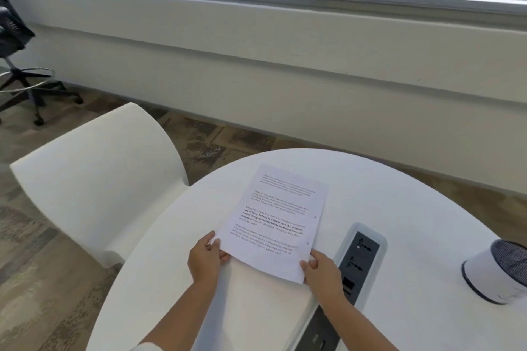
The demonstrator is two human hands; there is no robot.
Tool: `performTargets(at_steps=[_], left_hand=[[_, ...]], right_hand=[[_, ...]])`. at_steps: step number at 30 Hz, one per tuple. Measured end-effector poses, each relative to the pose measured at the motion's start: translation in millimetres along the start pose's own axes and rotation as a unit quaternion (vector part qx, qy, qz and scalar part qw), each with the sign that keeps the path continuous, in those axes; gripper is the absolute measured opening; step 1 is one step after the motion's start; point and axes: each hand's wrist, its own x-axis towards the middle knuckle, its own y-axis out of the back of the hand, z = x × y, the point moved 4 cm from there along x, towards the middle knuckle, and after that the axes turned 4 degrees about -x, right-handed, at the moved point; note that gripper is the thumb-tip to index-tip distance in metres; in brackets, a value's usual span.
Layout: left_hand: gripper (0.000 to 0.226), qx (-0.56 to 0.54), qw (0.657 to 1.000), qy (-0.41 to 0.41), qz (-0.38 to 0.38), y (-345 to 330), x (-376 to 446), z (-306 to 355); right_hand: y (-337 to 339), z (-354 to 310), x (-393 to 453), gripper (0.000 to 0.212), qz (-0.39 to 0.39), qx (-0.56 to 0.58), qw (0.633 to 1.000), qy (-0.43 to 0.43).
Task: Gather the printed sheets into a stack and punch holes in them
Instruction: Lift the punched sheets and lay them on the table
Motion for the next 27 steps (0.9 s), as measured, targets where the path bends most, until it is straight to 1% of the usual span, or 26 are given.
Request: performTargets(at_steps=[2,6,10,13,17,19,23,27], left_hand=[[0.030,0.012,1.000,-0.009,0.008,-0.3,7.7,-1.0],[0.013,0.020,0.999,-0.022,0.021,-2.7,22.2,1.6],[0.012,0.021,0.999,-0.029,0.020,-6.8,34.2,3.9],[0.013,0.007,0.999,-0.024,0.026,-9.5,42.4,3.2],[0.025,-0.001,1.000,-0.015,0.022,-13.0,51.8,2.5],[0.027,-0.001,1.000,-0.014,0.022,-14.9,53.6,3.7],[0.031,0.003,1.000,-0.014,0.028,-16.5,57.3,5.1],[0.035,0.021,0.999,-0.011,0.023,-16.1,59.9,7.5]], right_hand=[[-6.1,-3.6,4.8,0.020,-0.008,-0.007,1.000,0.002],[-14.0,-5.7,14.9,0.018,-0.013,-0.003,1.000,0.000],[-19.1,-4.4,25.0,0.021,-0.020,0.009,1.000,-0.003],[-22.6,-1.2,30.5,0.025,-0.024,0.028,0.999,-0.004],[-23.1,-0.5,33.0,0.020,-0.033,0.050,0.998,-0.004],[-23.9,-0.4,36.3,0.023,-0.034,0.056,0.998,0.000],[-25.6,-3.5,41.9,0.031,-0.037,0.041,0.998,0.016],[-26.0,-3.5,45.5,0.031,-0.046,0.021,0.999,0.019]])
